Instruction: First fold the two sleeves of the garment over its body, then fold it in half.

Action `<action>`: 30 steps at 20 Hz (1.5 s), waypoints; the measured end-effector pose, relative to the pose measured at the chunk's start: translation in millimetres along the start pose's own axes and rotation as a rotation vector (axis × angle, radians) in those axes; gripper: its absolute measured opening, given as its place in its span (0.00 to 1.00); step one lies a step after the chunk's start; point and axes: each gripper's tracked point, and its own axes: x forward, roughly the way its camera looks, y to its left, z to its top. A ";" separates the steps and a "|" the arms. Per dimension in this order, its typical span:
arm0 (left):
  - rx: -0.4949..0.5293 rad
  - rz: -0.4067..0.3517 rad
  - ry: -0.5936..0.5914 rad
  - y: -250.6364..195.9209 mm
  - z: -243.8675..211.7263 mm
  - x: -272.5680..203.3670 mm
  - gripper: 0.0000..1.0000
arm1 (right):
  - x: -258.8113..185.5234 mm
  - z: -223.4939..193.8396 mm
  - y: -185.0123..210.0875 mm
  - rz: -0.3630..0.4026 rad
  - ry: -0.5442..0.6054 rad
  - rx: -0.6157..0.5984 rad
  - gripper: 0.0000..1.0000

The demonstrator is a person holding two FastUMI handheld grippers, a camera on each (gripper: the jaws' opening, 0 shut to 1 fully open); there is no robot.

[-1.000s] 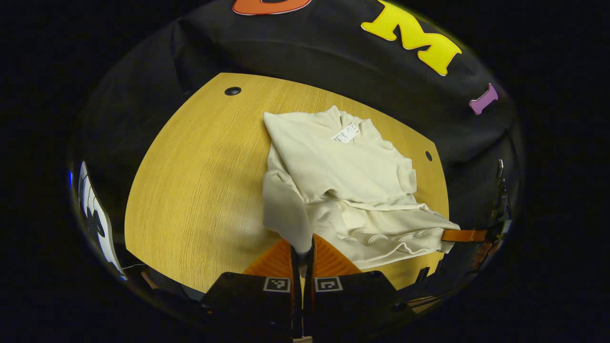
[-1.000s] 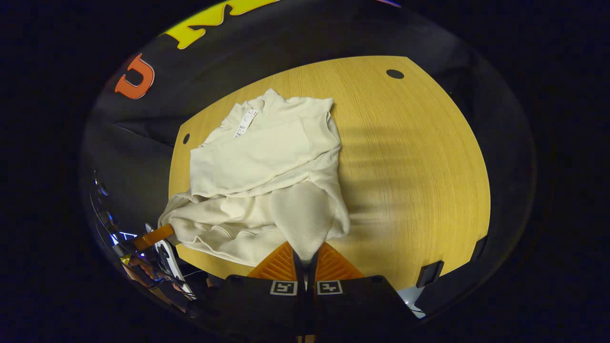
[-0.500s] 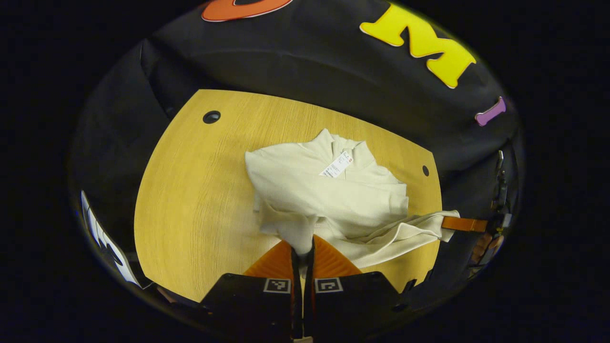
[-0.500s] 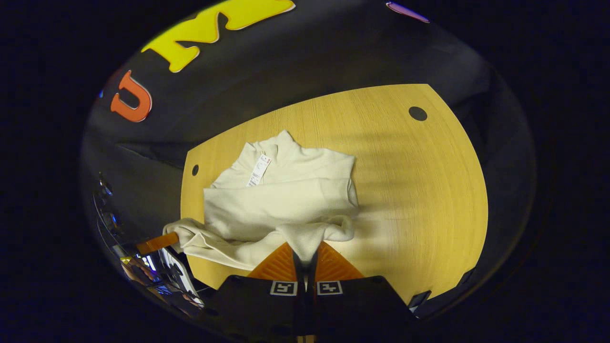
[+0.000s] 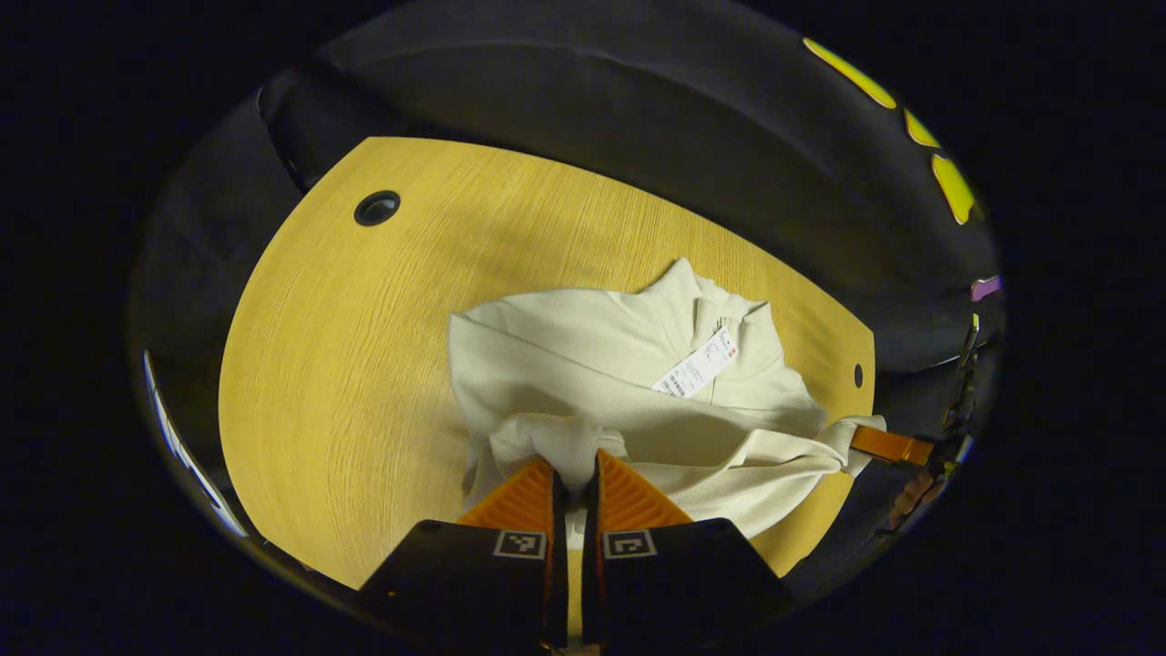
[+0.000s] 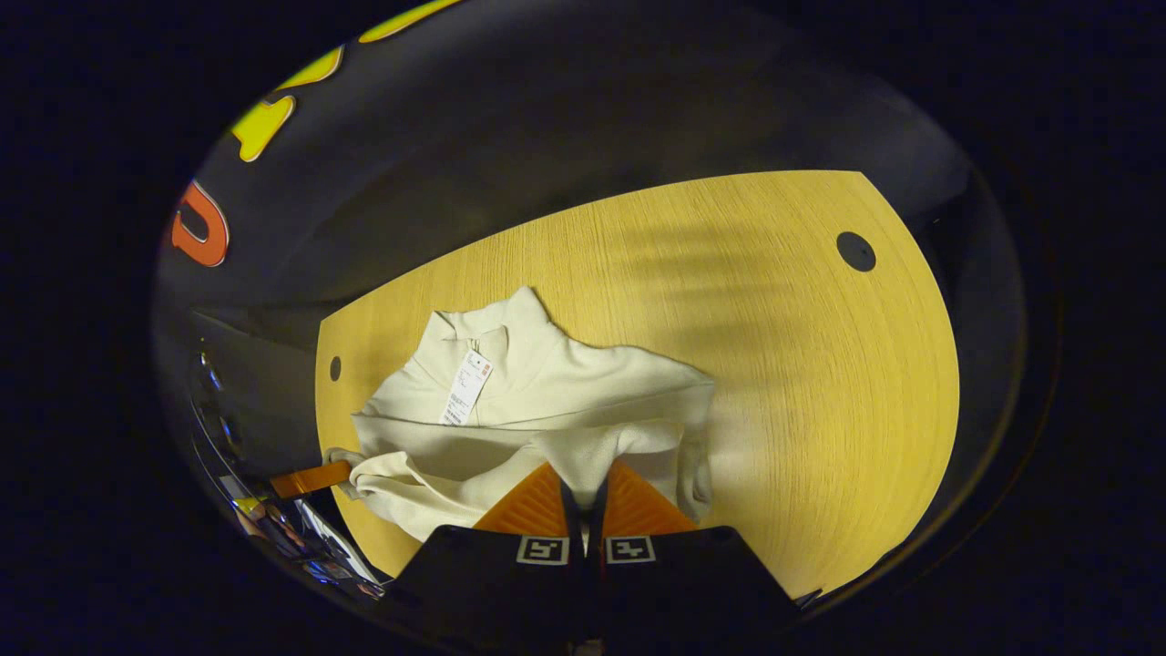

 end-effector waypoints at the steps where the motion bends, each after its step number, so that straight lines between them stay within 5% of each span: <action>1: 0.000 -0.005 -0.039 -0.4 12.2 5.2 0.08 | 2.0 -3.6 1.9 -0.010 -0.030 -0.010 0.01; 4: -0.023 -0.039 -0.120 -1.4 3.8 -0.5 0.24 | 7.9 -14.9 4.3 -0.029 -0.090 -0.022 0.05; 5: -0.038 -0.061 -0.128 -0.2 2.1 -2.3 0.33 | 10.2 -10.1 6.4 -0.020 -0.118 -0.019 0.18; 6: -0.051 -0.074 -0.129 2.3 1.3 -5.4 0.54 | 9.7 -0.3 11.0 -0.008 -0.145 -0.005 0.27; 7: -0.061 -0.076 -0.137 2.5 -0.2 -4.4 0.66 | 10.3 0.8 15.5 0.007 -0.158 -0.001 0.52; 8: -0.066 -0.080 -0.156 1.6 2.5 -6.5 0.96 | 12.3 -1.6 15.0 0.010 -0.164 -0.003 0.76; 9: -0.064 -0.079 -0.181 2.9 6.2 -11.2 0.90 | 11.3 -2.8 13.0 0.001 -0.172 -0.012 0.82; 10: -0.052 -0.065 -0.205 4.6 12.4 -12.2 0.95 | 10.6 -3.2 13.1 -0.006 -0.185 -0.024 0.94; 17: 0.105 0.004 -0.420 -3.0 37.2 -73.0 0.98 | -50.6 1.5 26.7 -0.027 -0.327 -0.134 0.97; 25: 0.261 0.070 -0.838 -32.0 26.8 -268.3 0.98 | -240.5 -27.5 62.3 -0.018 -0.639 -0.273 0.97; 30: 0.268 0.042 -0.963 -32.1 -18.6 -344.1 0.98 | -378.5 -45.2 76.7 -0.077 -0.987 -0.330 0.97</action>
